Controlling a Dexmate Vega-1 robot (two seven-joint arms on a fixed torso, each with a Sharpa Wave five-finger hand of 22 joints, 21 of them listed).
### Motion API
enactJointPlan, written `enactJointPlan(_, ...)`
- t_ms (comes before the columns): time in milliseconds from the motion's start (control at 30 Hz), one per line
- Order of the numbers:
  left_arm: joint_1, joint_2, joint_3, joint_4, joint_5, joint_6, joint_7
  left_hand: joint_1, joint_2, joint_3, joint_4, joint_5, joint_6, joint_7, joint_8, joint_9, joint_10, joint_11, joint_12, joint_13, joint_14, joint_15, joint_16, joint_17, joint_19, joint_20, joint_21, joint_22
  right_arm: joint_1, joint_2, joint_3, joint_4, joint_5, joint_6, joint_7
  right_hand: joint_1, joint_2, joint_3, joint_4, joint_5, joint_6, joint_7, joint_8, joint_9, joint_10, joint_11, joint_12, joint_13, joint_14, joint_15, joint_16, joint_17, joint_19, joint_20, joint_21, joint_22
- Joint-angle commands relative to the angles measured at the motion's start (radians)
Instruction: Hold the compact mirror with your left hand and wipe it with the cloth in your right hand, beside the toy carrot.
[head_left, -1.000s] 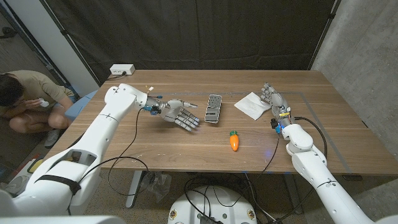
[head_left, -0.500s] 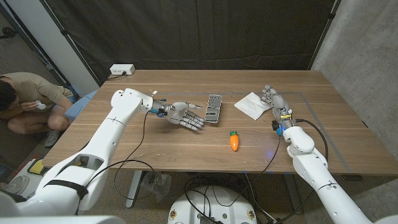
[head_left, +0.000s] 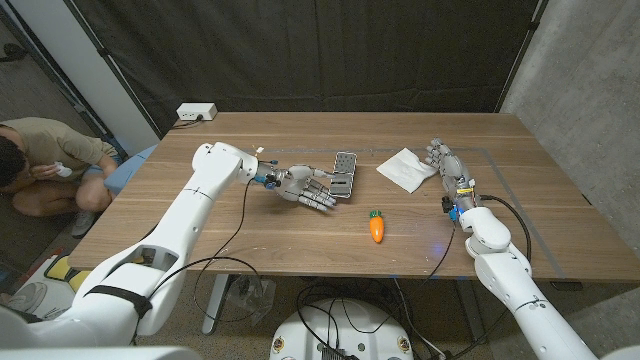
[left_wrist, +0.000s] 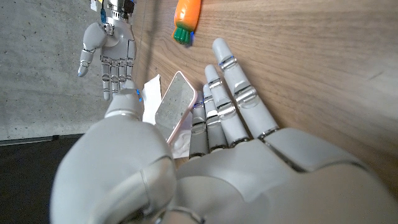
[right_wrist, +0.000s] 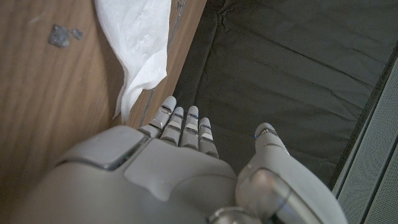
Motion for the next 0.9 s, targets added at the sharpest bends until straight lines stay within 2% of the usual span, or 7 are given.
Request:
enactJointPlan(33,-0.008,-0.037,0.037,-0.013,0.029,0.049,0.048,0.022,0.012,0.018,-0.002,-0.002,0.034,0.004,0.011,0.003,0.029,-0.012,-0.002,0.003,0.030,-0.012,0.005,0.001,0.024,-0.004,-0.008,0.005,-0.014,-0.005,0.015,0.010,0.016,0.020,0.010,0.003,0.003,-0.004,-0.002,0.003,0.005,-0.001,0.003,0.006,0.007,0.000,0.005,0.004,0.011,0.002,0.001,0.004,0.003,0.000,-0.004,0.005)
enactJointPlan(133,0.002,-0.047,0.033,-0.031,0.038,0.066,0.075,0.036,0.021,0.026,-0.001,-0.004,0.066,-0.011,0.017,0.004,0.059,-0.024,0.000,0.003,0.064,-0.028,0.008,0.001,0.043,-0.007,-0.014,0.006,-0.015,-0.006,0.016,0.012,0.017,0.021,0.012,0.002,0.003,-0.005,-0.002,0.003,0.006,-0.001,0.003,0.006,0.009,-0.002,0.005,0.004,0.011,0.001,0.001,0.004,0.004,0.000,-0.005,0.005)
enactJointPlan(233,0.016,-0.057,0.026,-0.055,0.050,0.083,0.112,0.063,0.060,0.050,0.004,-0.003,0.105,-0.019,0.022,0.005,0.105,-0.032,0.004,0.003,0.095,-0.033,0.007,0.003,0.073,-0.010,-0.017,0.007,-0.014,-0.008,0.017,0.014,0.018,0.021,0.013,0.002,0.003,-0.006,-0.002,0.003,0.007,-0.001,0.003,0.006,0.009,-0.001,0.005,0.004,0.012,0.001,0.001,0.004,0.004,0.000,-0.007,0.005)
enactJointPlan(500,0.042,-0.070,0.020,-0.101,0.069,0.115,0.174,0.070,0.110,0.074,0.020,-0.006,0.151,-0.035,0.026,0.006,0.138,-0.045,0.001,0.003,0.139,-0.042,0.007,0.003,0.101,-0.011,-0.024,0.007,-0.013,-0.013,0.019,0.015,0.020,0.018,0.018,0.001,0.003,-0.008,-0.003,0.003,0.007,0.000,0.003,0.006,0.009,0.000,0.005,0.004,0.012,0.001,0.001,0.004,0.005,0.001,-0.009,0.005)
enactJointPlan(600,0.060,-0.079,0.017,-0.133,0.089,0.133,0.221,0.089,0.133,0.099,0.019,-0.010,0.206,-0.050,0.032,0.007,0.198,-0.077,0.004,0.004,0.196,-0.064,0.005,-0.002,0.118,-0.013,-0.039,0.007,-0.011,-0.015,0.019,0.015,0.019,0.016,0.019,0.001,0.003,-0.009,-0.004,0.003,0.008,0.000,0.003,0.006,0.010,0.001,0.005,0.004,0.011,0.002,0.000,0.004,0.005,0.001,-0.011,0.005)
enactJointPlan(767,0.095,-0.093,0.014,-0.200,0.127,0.163,0.304,0.122,0.168,0.159,0.017,-0.013,0.373,-0.100,0.062,0.013,0.356,-0.135,0.018,0.008,0.338,-0.096,-0.001,-0.004,0.159,-0.028,-0.063,0.012,-0.010,-0.017,0.019,0.014,0.019,0.014,0.020,0.001,0.004,-0.010,-0.004,0.004,0.009,0.001,0.003,0.006,0.009,-0.001,0.005,0.004,0.011,0.001,0.000,0.004,0.006,0.000,-0.013,0.005)
enactJointPlan(900,0.107,-0.094,0.021,-0.230,0.153,0.185,0.346,0.143,0.179,0.209,0.012,-0.014,0.484,-0.123,0.086,0.023,0.475,-0.170,0.025,0.012,0.449,-0.108,-0.003,-0.002,0.257,-0.046,-0.042,0.017,-0.010,-0.018,0.018,0.013,0.017,0.012,0.019,0.002,0.005,-0.011,-0.005,0.004,0.009,0.001,0.003,0.006,0.010,-0.001,0.004,0.004,0.011,0.000,0.000,0.004,0.006,0.001,-0.015,0.005)
